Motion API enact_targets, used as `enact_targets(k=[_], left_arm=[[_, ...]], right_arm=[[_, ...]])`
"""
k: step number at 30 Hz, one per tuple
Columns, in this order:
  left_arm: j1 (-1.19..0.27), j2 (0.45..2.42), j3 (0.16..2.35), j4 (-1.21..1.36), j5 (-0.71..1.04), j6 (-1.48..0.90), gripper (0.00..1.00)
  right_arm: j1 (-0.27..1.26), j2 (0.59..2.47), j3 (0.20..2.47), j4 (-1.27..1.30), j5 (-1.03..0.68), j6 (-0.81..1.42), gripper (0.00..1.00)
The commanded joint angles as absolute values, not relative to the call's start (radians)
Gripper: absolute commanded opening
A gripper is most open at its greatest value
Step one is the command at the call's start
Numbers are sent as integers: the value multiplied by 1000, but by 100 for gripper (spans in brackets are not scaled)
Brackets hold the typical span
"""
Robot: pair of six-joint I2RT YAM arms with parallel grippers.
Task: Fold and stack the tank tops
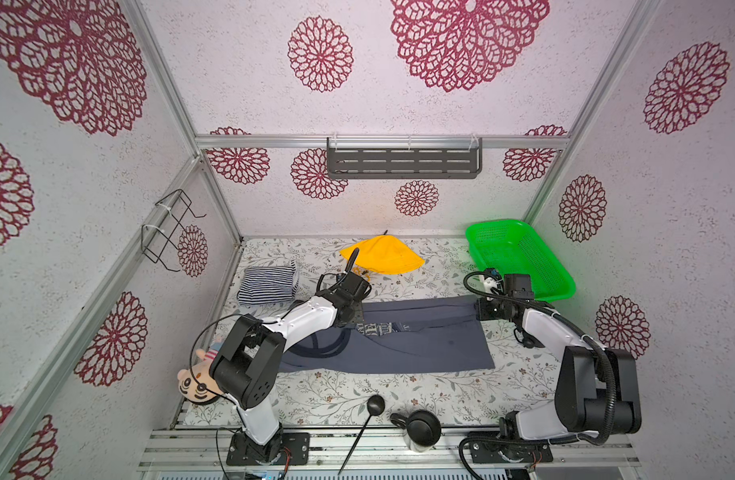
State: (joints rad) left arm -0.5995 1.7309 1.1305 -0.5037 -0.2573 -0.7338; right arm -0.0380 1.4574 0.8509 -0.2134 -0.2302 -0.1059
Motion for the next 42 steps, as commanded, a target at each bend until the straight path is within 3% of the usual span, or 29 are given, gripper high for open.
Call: enact_targets(k=[1, 4, 7, 9, 11, 13, 19, 26, 31, 36, 42], left_arm=[[-622, 1702, 1106, -488, -287, -773, 0], [-636, 1716, 1117, -509, -287, -784, 0], [-654, 1690, 1120, -579, -322, -784, 24], [-663, 1640, 1103, -615, -357, -785, 44], [-664, 1583, 1088, -617, -365, -786, 57], [-664, 1550, 1083, -577, -346, -790, 61], [-673, 1753, 1277, -499, -198, -802, 61], [-700, 2004, 1451, -568, -174, -806, 49], [-718, 1916, 1289, -553, -147, -874, 36], [-750, 1803, 1166, -574, -162, -937, 34], [-750, 1726, 1196, -721, -230, -912, 36]], right_arm=[[-52, 1420, 841, -188, -201, -73, 0], [-58, 1416, 839, -203, -201, -65, 11], [-65, 1374, 846, -238, -187, -53, 38], [-69, 1333, 858, -261, -181, -45, 49], [-68, 1311, 888, -307, -194, -37, 53], [-49, 1306, 912, -344, -231, 0, 53], [166, 1425, 944, -320, -160, 170, 42], [243, 1624, 978, -263, -150, 255, 26], [242, 1629, 915, -273, -122, 270, 24], [239, 1594, 860, -287, -85, 276, 25], [223, 1608, 885, -350, -61, 235, 25]])
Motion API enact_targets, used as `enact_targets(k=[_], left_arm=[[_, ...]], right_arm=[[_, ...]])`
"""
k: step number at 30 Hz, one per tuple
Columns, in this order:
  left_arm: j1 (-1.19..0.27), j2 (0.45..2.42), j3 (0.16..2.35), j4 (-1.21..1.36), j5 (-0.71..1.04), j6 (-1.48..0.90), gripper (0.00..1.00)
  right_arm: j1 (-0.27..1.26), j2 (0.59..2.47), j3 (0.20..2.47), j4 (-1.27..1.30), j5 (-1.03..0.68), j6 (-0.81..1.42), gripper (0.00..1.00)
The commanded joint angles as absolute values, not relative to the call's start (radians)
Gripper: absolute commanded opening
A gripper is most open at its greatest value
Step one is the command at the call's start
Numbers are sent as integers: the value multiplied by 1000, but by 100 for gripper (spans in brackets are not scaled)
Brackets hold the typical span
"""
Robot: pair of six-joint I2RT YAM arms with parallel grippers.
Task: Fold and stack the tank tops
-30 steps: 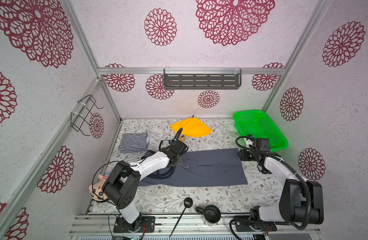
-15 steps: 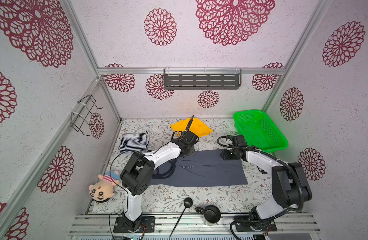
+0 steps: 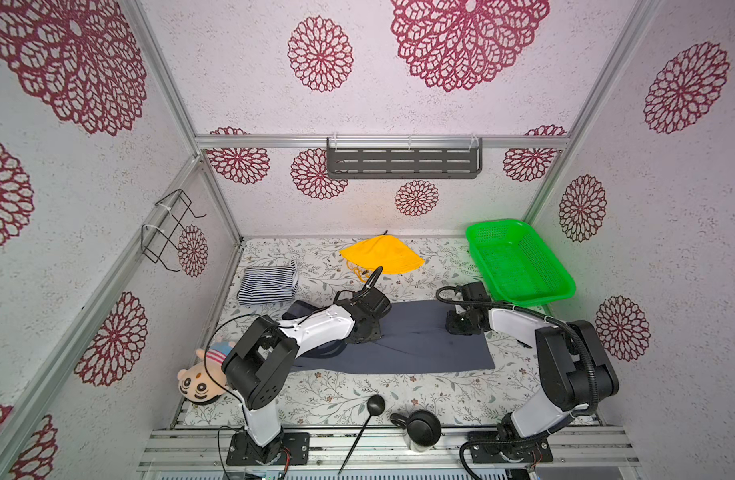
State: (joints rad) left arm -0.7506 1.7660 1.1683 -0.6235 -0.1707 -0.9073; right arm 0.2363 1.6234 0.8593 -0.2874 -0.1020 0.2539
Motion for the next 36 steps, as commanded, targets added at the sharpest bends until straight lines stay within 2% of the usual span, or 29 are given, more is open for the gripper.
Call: enact_targets(k=[1, 3, 6, 10, 14, 19, 26, 27, 32, 36], left_arm=[[-746, 1707, 1212, -767, -272, -902, 37], [-730, 1668, 1224, -817, -314, -900, 41], [-702, 1642, 1157, -736, -258, -940, 48], [-685, 1700, 1075, -581, -234, -1018, 47], [-665, 1781, 1100, -524, -248, -1016, 46], [-637, 1910, 1206, -504, -268, -975, 44], [-568, 2144, 1427, -469, -229, -896, 43], [-561, 2171, 1466, -470, -219, -885, 43], [-556, 2321, 1714, -503, -183, -825, 46], [-556, 2383, 1818, -503, -165, -807, 49]], right_arm=[[224, 1599, 909, -379, -47, 217, 25], [225, 1558, 944, -404, -32, 192, 25], [233, 1530, 994, -380, -56, 167, 25], [233, 1644, 1047, -369, -76, 144, 25], [233, 1707, 1035, -310, -106, 140, 20], [232, 1763, 993, -288, -102, 141, 15], [231, 1657, 831, -276, -119, 228, 15], [230, 1643, 830, -296, -125, 232, 12], [244, 1557, 766, -297, -270, 311, 12], [337, 1538, 725, -282, -370, 361, 12]])
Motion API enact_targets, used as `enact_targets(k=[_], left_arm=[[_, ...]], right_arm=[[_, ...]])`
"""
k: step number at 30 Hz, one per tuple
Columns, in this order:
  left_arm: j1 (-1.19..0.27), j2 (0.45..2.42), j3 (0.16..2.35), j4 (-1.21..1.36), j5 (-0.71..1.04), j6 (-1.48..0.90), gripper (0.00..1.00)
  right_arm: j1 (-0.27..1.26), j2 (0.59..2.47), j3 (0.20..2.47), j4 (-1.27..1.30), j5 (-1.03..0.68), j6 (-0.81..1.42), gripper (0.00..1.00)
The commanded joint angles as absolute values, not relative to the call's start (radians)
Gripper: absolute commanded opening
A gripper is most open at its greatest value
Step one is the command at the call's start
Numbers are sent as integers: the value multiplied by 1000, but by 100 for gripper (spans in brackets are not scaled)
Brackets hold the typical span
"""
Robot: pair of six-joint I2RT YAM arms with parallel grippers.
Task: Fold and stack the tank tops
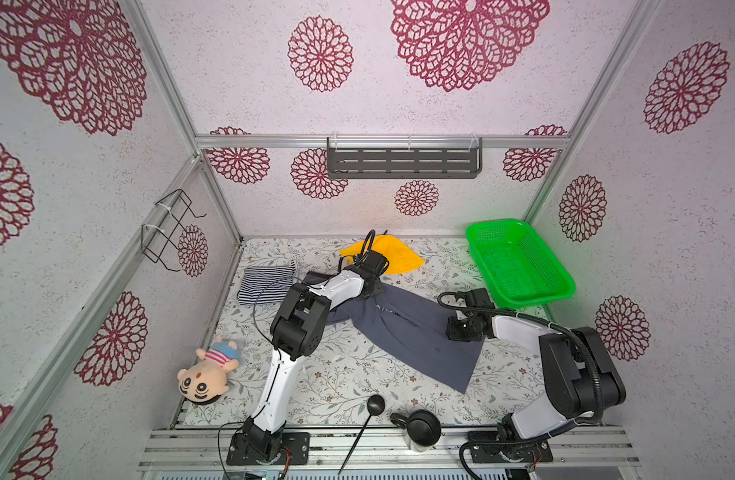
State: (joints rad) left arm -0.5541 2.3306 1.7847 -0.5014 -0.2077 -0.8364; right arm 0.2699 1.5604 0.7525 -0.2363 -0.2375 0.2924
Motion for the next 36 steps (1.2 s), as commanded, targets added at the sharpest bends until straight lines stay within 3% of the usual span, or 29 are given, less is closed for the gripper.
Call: enact_targets(k=[1, 7, 11, 14, 16, 22, 28, 36], left_arm=[[-555, 2389, 1820, -496, -164, -800, 50], [-530, 2242, 1697, -441, -236, -697, 62], [-497, 2057, 1602, -486, -293, -602, 77], [-499, 1911, 1546, -524, -308, -559, 90], [-514, 1840, 1510, -538, -273, -570, 93], [-584, 1711, 1347, -656, -309, -707, 92], [-437, 1585, 1041, -517, -276, -839, 82], [-348, 1735, 1167, -456, -277, -823, 95]], right_arm=[[372, 1536, 715, -262, -404, 380, 12], [505, 1480, 749, -206, -543, 405, 19], [470, 1420, 858, -410, -390, 308, 43], [382, 1398, 906, -558, -277, 269, 51], [305, 1369, 891, -582, -276, 267, 54], [157, 1299, 817, -592, -277, 260, 56], [158, 1365, 790, -398, -333, 224, 52], [166, 1558, 954, -314, -352, 129, 51]])
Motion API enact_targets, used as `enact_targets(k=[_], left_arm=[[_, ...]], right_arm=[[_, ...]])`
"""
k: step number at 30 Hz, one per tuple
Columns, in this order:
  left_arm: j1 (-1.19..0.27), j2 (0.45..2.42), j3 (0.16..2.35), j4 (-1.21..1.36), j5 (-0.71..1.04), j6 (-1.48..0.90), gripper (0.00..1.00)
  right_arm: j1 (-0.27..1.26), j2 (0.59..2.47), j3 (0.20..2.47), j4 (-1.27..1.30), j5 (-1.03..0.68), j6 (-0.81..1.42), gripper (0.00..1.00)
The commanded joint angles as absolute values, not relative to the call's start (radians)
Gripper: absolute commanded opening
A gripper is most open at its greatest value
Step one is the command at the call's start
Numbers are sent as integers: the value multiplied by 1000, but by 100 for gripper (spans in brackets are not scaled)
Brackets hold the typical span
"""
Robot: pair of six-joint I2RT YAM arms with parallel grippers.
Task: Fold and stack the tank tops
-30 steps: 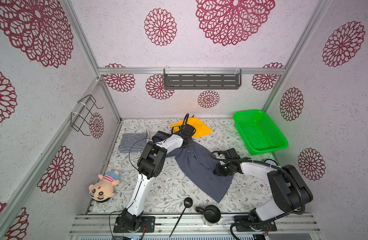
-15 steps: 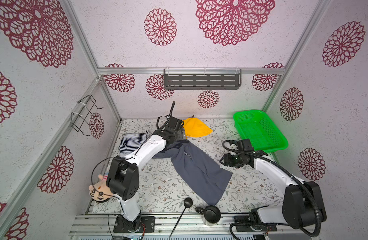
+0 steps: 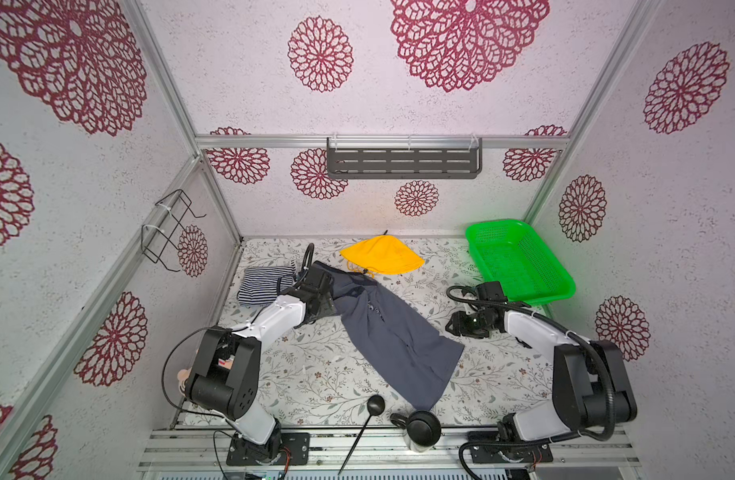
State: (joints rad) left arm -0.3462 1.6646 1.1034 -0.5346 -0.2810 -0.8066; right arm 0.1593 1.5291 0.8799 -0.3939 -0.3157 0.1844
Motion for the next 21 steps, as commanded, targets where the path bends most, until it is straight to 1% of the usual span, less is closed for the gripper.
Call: enact_targets(k=[1, 5, 7, 8, 9, 10, 11, 13, 14, 17, 21], left_arm=[[-348, 1775, 1193, -448, -268, -833, 97], [-347, 1885, 1250, -449, -281, -888, 99], [-345, 1921, 1252, -418, -294, -914, 94], [-340, 1944, 1256, -402, -287, -924, 91], [-335, 1983, 1269, -395, -276, -930, 84], [-333, 2015, 1284, -392, -272, -935, 75], [-333, 2045, 1307, -391, -269, -936, 69], [-333, 2100, 1361, -400, -257, -930, 60], [-331, 2129, 1394, -405, -250, -926, 58], [-324, 2210, 1499, -429, -226, -902, 57], [-317, 2325, 1658, -462, -183, -868, 62]], right_arm=[[169, 1591, 977, -314, -366, 123, 51], [185, 1660, 1009, -366, -381, 82, 51], [186, 1665, 995, -382, -383, 68, 51], [187, 1662, 985, -386, -385, 65, 51], [186, 1657, 973, -386, -388, 62, 51], [186, 1653, 963, -384, -393, 62, 50], [187, 1647, 951, -383, -400, 63, 49], [189, 1641, 927, -375, -414, 67, 48], [190, 1642, 913, -369, -422, 70, 47], [202, 1652, 873, -350, -431, 82, 42], [243, 1669, 823, -281, -447, 132, 33]])
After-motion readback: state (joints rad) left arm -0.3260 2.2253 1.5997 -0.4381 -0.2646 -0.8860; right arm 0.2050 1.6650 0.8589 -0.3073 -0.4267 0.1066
